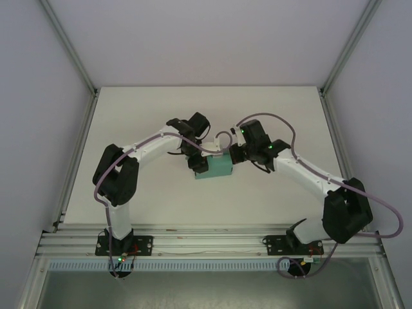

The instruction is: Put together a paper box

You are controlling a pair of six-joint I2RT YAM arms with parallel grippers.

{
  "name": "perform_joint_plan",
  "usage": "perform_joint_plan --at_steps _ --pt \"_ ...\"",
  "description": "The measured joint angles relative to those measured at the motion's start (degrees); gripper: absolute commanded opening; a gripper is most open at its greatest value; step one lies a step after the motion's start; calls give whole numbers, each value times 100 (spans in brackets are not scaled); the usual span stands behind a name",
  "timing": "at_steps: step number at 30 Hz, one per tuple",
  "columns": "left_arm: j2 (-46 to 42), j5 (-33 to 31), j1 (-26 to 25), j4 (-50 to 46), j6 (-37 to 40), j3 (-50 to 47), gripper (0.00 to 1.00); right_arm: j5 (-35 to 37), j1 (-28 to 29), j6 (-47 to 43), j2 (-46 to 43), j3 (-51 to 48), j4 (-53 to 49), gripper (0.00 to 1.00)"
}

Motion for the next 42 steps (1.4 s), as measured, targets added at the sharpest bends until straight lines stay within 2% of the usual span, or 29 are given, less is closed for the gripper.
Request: perform_joint_plan --at_steps 4,9,16,25,28,30,31,33,34,38,42 --pt "0 -17 0 33 -118 0 40 461 179 302 -262 -748 1178 0" --pt "0 -83 0 87 -232 0 41 643 232 321 -372 -1451 2474 0" --pt "0 -149 -2 133 -328 0 41 662 264 319 -520 -2098 3512 0" --pt "-4 -188 -4 192 -424 0 53 828 444 295 -881 -2872 4323 0" --pt "-15 -186 -11 293 -527 0 61 855 457 295 -879 -2874 4330 0" --pt "-28 -162 -13 442 -592 0 74 857 501 293 -874 -2844 4288 0" --pt "-39 -151 -13 487 -645 0 77 859 520 293 -872 -2822 4253 0" --pt "-94 -133 -15 570 -713 -4 97 872 566 286 -857 -2778 4188 0" --pt "-138 -125 -26 612 -750 -17 100 885 588 275 -852 -2761 4159 0" --pt "-496 -219 -42 789 -962 -210 100 994 632 275 -839 -2640 3950 0" --pt "-1040 -833 -50 1088 -1469 -638 100 1104 667 297 -800 -2527 3779 0"
